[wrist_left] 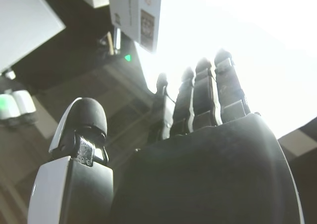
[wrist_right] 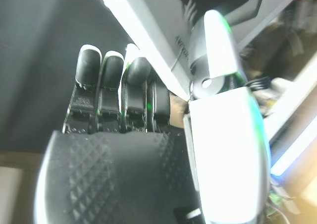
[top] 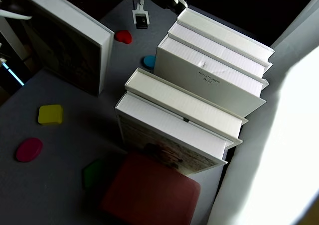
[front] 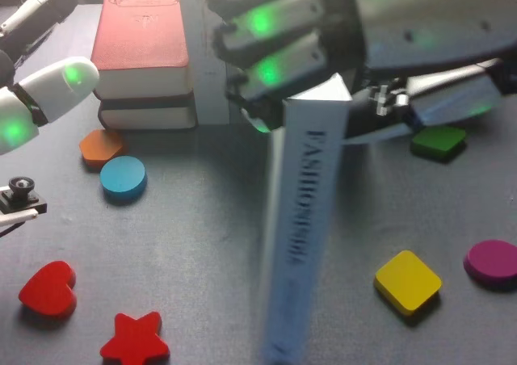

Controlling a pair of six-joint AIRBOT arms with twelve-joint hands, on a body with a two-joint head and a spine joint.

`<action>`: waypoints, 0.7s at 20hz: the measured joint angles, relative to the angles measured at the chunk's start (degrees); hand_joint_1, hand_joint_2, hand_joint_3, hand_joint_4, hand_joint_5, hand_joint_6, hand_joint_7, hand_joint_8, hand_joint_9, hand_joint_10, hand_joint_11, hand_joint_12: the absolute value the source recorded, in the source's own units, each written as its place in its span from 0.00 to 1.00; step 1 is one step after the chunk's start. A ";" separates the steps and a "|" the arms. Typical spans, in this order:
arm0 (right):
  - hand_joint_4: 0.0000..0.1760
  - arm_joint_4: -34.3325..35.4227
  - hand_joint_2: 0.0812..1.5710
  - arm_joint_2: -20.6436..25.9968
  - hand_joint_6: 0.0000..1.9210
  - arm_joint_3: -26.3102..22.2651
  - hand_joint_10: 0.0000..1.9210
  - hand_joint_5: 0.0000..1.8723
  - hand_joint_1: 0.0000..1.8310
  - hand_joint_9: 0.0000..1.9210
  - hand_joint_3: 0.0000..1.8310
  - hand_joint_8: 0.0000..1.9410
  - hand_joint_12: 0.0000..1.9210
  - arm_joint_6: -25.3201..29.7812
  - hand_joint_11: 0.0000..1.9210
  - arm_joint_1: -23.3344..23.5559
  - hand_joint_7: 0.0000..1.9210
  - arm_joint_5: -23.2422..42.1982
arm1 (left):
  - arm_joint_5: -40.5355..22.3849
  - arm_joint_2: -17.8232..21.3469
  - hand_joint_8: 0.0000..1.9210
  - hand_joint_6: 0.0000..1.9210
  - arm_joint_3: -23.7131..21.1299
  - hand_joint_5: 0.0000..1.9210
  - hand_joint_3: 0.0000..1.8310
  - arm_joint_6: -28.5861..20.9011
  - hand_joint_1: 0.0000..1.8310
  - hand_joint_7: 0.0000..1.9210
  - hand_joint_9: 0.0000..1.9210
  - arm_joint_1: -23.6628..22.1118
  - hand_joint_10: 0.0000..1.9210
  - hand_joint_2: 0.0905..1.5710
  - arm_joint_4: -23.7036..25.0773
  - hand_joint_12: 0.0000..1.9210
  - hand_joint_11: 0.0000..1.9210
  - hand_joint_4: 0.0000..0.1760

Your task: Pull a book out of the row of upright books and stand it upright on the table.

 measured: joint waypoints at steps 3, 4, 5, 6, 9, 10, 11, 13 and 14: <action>0.00 -2.01 0.90 -2.97 0.79 4.55 1.00 0.34 0.59 0.00 0.00 1.00 1.00 3.37 0.00 -1.97 0.15 -1.49 | -0.02 0.00 0.00 0.01 0.02 0.02 0.00 0.00 0.08 0.00 0.00 0.00 0.00 0.84 -0.09 0.00 0.00 0.43; 0.00 -2.08 0.90 -3.69 0.79 6.10 1.00 0.34 0.59 0.00 0.00 1.00 1.00 4.31 0.00 -1.97 0.15 -1.99 | -0.04 -0.09 0.00 0.00 0.24 0.01 0.01 0.00 0.09 0.00 0.00 0.02 0.00 0.86 -0.13 0.00 0.00 0.50; 0.00 -1.68 0.90 -4.22 0.79 7.56 1.00 0.34 0.59 0.00 0.00 1.00 1.00 5.97 0.00 -2.19 0.15 -2.80 | -0.26 -0.24 0.00 0.01 0.24 0.02 0.01 0.00 0.07 0.00 0.00 0.00 0.00 0.86 -0.33 0.00 0.00 0.52; 0.23 -1.57 0.65 -4.63 0.38 8.20 0.53 0.07 0.64 0.00 0.00 0.37 0.84 6.40 0.02 -2.19 0.03 -3.15 | -0.22 -0.33 0.00 0.01 0.24 0.04 0.00 0.00 0.08 0.00 0.00 0.00 0.00 0.86 -0.17 0.00 0.00 0.44; 0.41 -1.16 0.56 -5.70 0.01 10.56 0.19 0.00 0.64 0.00 0.00 0.01 0.77 7.98 0.00 -2.99 0.00 -3.21 | -0.02 -0.48 0.00 0.01 0.24 0.05 0.00 0.00 0.10 0.00 0.00 0.02 0.00 0.86 -0.17 0.00 0.00 0.41; 0.30 -1.75 0.56 -5.75 0.00 10.64 0.10 0.00 0.62 0.00 0.00 0.00 0.65 8.00 0.00 -3.04 0.00 -3.30 | -0.09 -0.46 0.00 0.01 0.24 0.05 0.00 0.00 0.11 0.00 0.00 0.02 0.00 0.86 -0.13 0.00 0.00 0.39; 0.22 -1.22 0.54 -5.73 0.00 10.88 0.10 0.00 0.61 0.03 0.00 0.00 0.71 8.11 0.00 -3.28 0.00 -3.17 | -0.02 -0.46 0.00 0.01 0.24 0.05 0.00 0.00 0.10 0.00 0.00 0.02 0.00 0.85 -0.24 0.00 0.00 0.40; 0.48 -0.20 0.54 -5.75 0.00 11.04 0.00 0.00 0.58 0.00 0.00 0.00 0.66 8.07 0.00 -3.26 0.00 -3.21 | -0.07 -0.46 0.00 0.01 0.24 0.05 0.00 0.00 0.10 0.00 0.00 0.00 0.00 0.85 -0.48 0.00 0.00 0.40; 0.56 -0.17 0.53 -5.75 0.00 11.13 0.00 0.00 0.59 0.00 0.00 0.00 0.72 8.07 0.00 -3.26 0.00 -3.19 | -0.09 -0.46 0.00 0.01 0.24 0.06 0.00 0.00 0.11 0.00 0.00 0.02 0.00 0.85 -0.35 0.00 0.00 0.40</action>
